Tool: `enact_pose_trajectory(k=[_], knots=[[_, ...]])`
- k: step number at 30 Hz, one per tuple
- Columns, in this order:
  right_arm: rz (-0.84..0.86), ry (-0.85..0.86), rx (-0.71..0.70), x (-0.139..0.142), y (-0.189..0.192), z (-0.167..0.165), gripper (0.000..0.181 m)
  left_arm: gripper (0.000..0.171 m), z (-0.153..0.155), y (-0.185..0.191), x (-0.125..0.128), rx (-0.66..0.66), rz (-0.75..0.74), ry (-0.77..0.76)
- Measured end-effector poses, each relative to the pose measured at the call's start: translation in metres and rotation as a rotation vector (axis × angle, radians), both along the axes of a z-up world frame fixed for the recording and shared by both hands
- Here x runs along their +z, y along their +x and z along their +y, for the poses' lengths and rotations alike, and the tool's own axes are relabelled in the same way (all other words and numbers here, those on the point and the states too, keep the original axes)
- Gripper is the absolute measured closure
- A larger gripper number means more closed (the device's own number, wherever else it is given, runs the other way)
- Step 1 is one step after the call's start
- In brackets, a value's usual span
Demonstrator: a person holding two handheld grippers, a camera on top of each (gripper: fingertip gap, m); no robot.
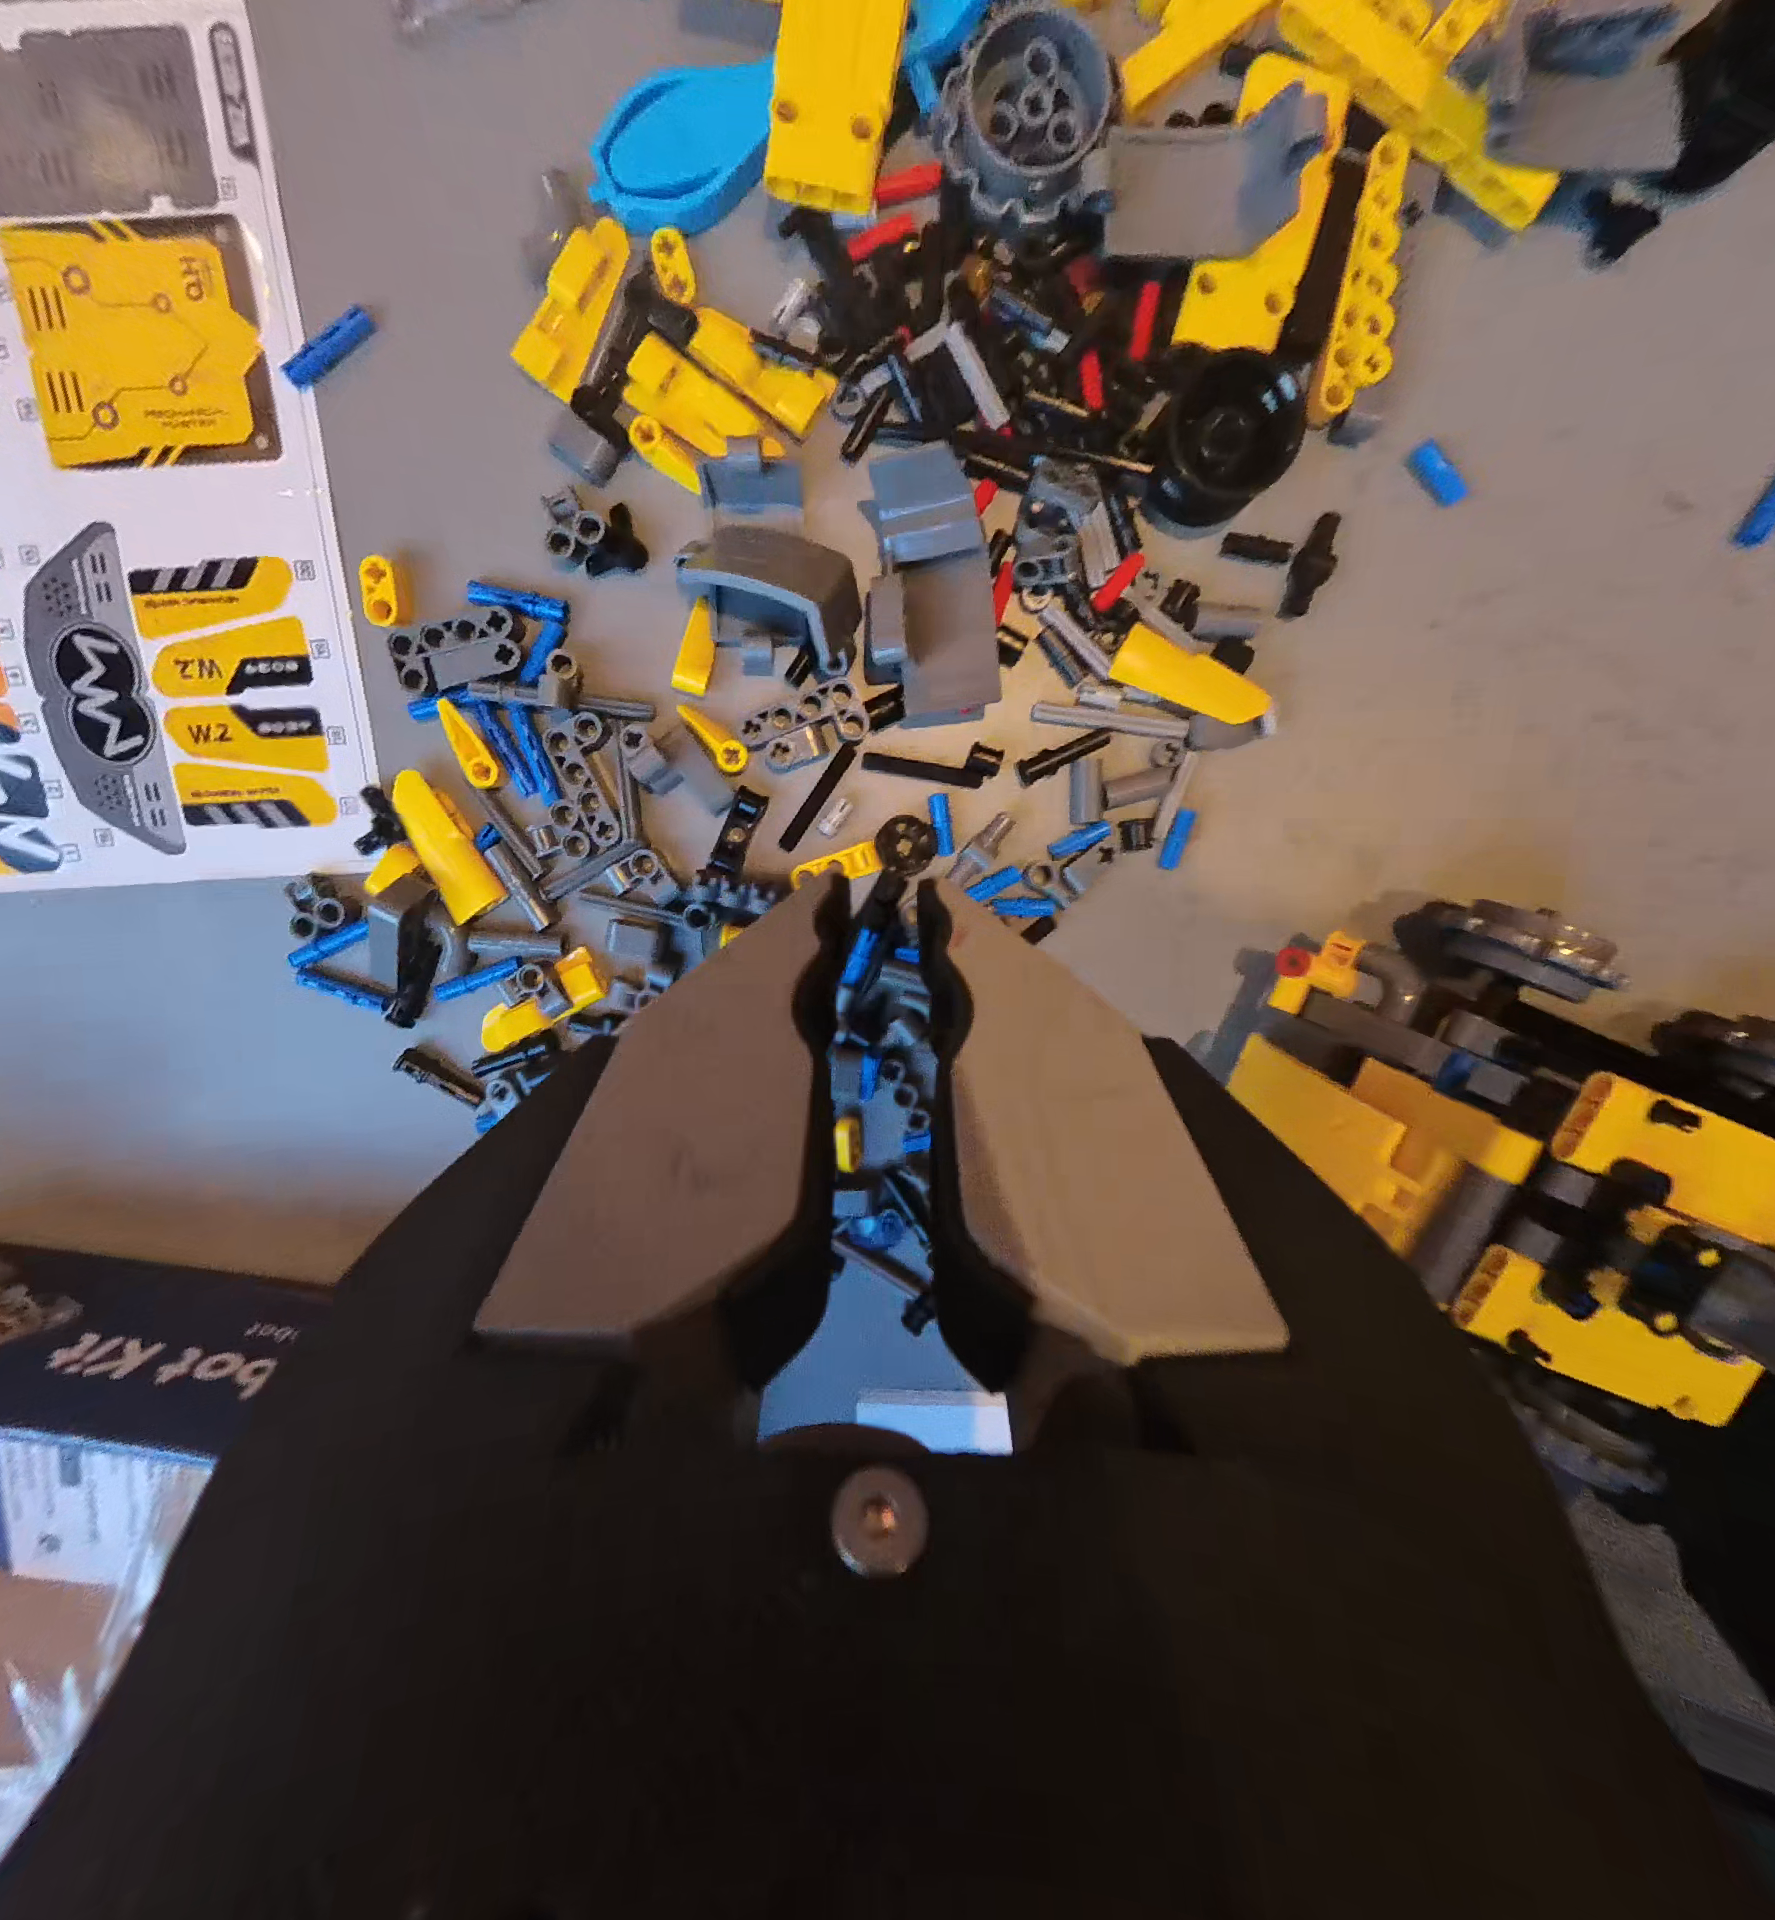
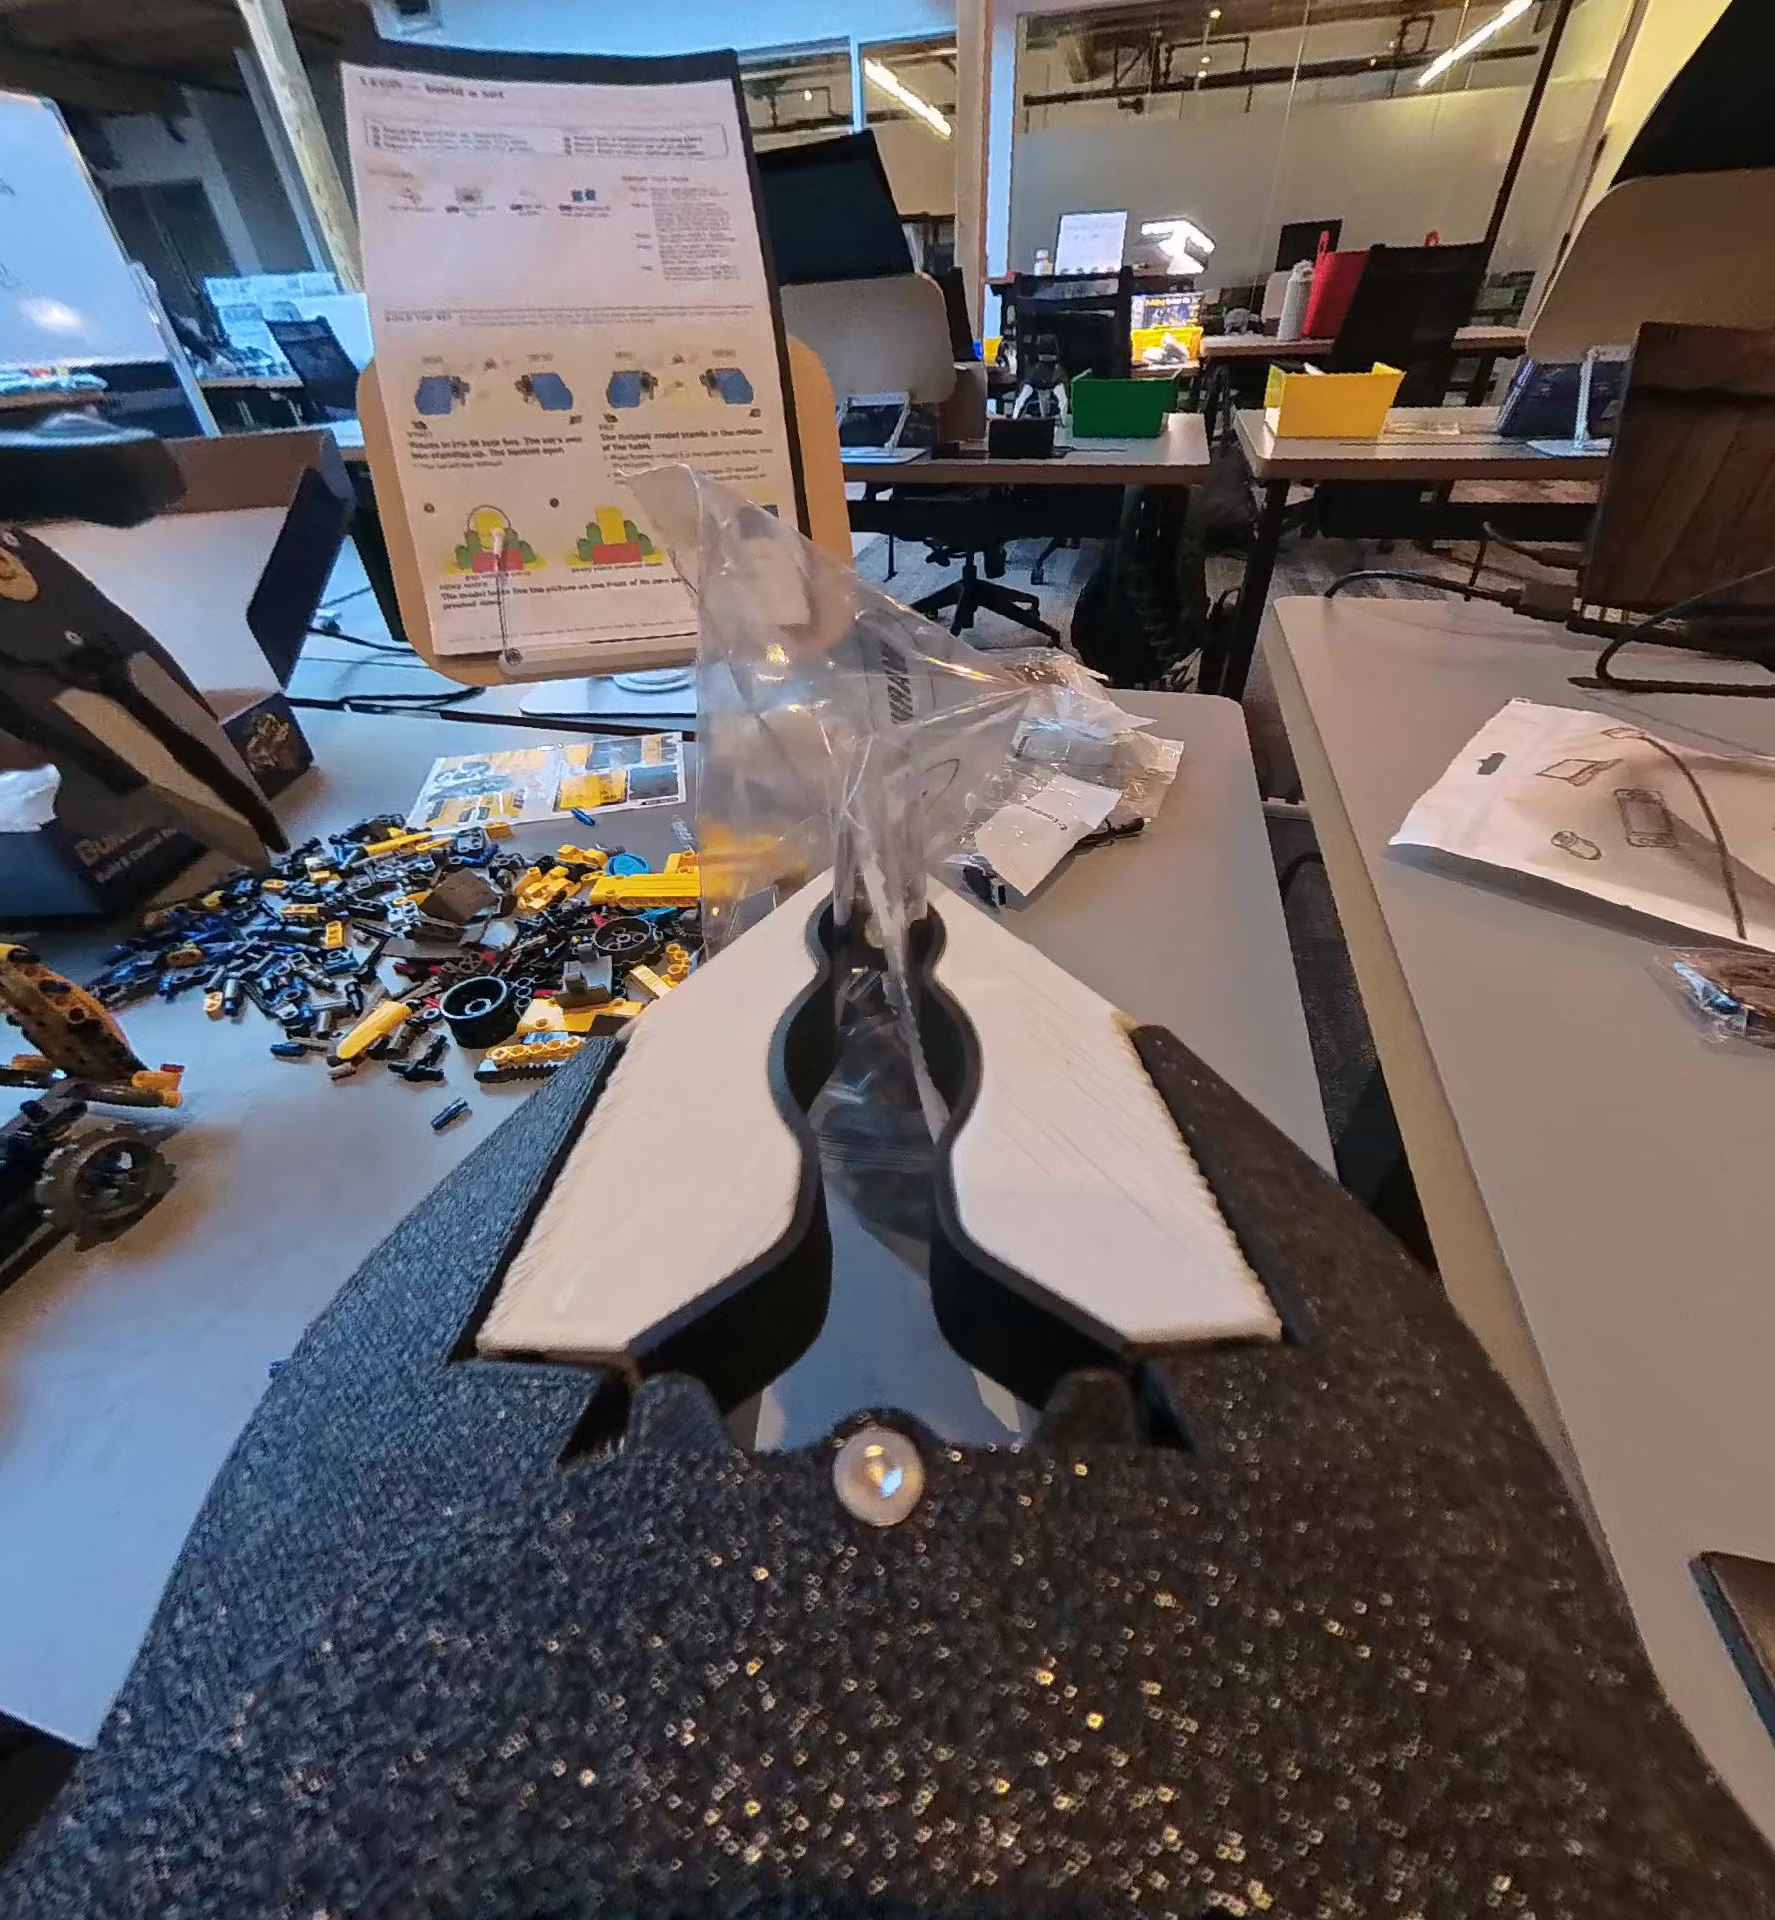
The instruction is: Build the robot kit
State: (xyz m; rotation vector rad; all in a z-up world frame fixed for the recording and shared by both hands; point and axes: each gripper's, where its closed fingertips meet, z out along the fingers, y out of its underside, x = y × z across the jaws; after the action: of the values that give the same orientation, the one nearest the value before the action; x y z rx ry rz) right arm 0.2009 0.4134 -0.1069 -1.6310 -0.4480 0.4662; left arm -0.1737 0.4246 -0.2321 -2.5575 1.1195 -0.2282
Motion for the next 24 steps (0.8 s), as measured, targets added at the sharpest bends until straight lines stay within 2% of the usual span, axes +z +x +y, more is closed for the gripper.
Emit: enact_pose_trajectory(k=[6, 13, 19, 21, 24], knots=[[-0.017, -0.001, -0.01, 0.0, 0.0, 0.0, 0.175, 0.159, 0.005, -0.03, -0.007, 0.094, 0.052, -0.032], [-0.006, 0.024, -0.004, 0.006, -0.002, -0.005, 0.175, 0.157, -0.011, 0.001, -0.006, -0.026, 0.006, -0.05], [0.004, 0.033, -0.025, 0.009, 0.012, -0.008, 0.175, 0.158, 0.026, 0.007, 0.019, 0.125, -0.074, 0.103], [0.025, 0.024, -0.02, 0.009, 0.014, -0.006, 0.175, 0.158, 0.031, 0.017, 0.015, 0.13, -0.1, 0.094], [0.049, 0.024, -0.009, 0.01, 0.014, -0.004, 0.175, 0.157, 0.034, 0.029, -0.003, 0.096, -0.041, 0.044]])
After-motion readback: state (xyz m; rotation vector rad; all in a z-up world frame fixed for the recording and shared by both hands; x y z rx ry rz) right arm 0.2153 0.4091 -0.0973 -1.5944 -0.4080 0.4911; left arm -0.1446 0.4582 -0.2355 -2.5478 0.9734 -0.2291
